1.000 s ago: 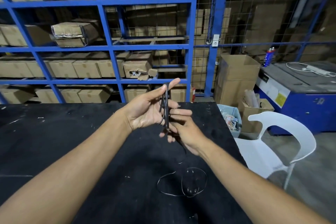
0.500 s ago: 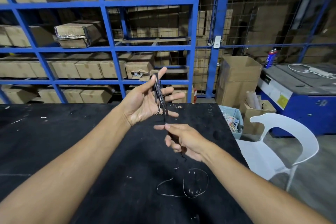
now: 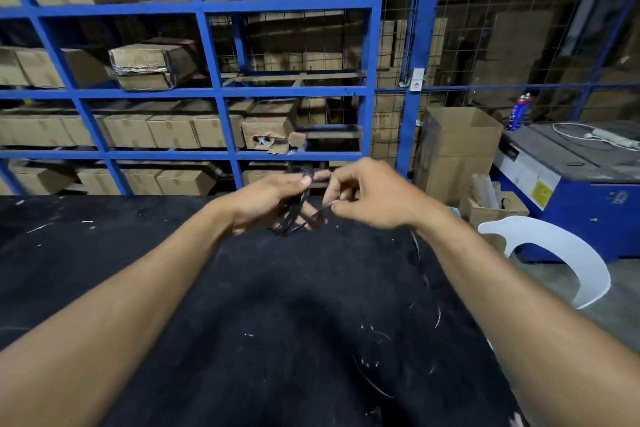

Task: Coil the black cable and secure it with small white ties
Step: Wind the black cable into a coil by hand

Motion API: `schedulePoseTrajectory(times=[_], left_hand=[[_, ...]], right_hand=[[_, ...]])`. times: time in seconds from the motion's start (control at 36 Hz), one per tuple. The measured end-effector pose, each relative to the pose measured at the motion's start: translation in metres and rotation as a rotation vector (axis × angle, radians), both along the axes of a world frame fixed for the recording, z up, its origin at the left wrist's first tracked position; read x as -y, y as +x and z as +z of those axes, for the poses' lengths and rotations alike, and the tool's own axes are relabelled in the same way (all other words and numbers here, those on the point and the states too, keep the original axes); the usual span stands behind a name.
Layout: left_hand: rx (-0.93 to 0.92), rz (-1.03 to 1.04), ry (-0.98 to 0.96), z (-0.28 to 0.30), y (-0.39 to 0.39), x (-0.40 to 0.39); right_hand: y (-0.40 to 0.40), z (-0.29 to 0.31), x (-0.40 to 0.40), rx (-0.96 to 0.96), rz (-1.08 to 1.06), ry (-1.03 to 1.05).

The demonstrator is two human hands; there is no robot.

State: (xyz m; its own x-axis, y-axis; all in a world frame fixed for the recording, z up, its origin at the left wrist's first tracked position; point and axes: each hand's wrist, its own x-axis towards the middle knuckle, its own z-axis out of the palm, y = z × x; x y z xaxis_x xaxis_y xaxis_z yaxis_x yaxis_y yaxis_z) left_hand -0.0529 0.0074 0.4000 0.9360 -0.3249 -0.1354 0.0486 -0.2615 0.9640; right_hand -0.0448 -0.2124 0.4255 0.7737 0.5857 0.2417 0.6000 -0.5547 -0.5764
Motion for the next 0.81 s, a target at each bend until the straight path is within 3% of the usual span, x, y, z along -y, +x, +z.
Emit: schedulePoseTrajectory(times=[0.08,0.19,0.31,0.5,0.67,0.81], left_hand=[[-0.161,-0.094,-0.048,-0.003,-0.002,-0.003],[-0.303,-0.282,-0.227,-0.003,-0.006,-0.009],[-0.313,-0.436,-0.336,0.001,-0.011,-0.01],[-0.3,-0.535,-0.611,0.002,-0.006,-0.003],[-0.227,-0.357,-0.749,0.009,0.0,0.004],[-0.124,-0.127,-0.751,0.017,0.01,0.001]], right_hand=[[0.012,0.018,0.006,0.051,0.073,0.097],[0.033,0.025,0.014,-0.035,0.197,0.295],[0.047,0.016,0.018,-0.122,0.228,0.458],[0.053,-0.041,0.002,-0.454,0.112,0.816],[0.031,-0.096,-0.021,-0.622,0.033,0.842],[0.008,-0.122,-0.028,-0.68,0.035,0.655]])
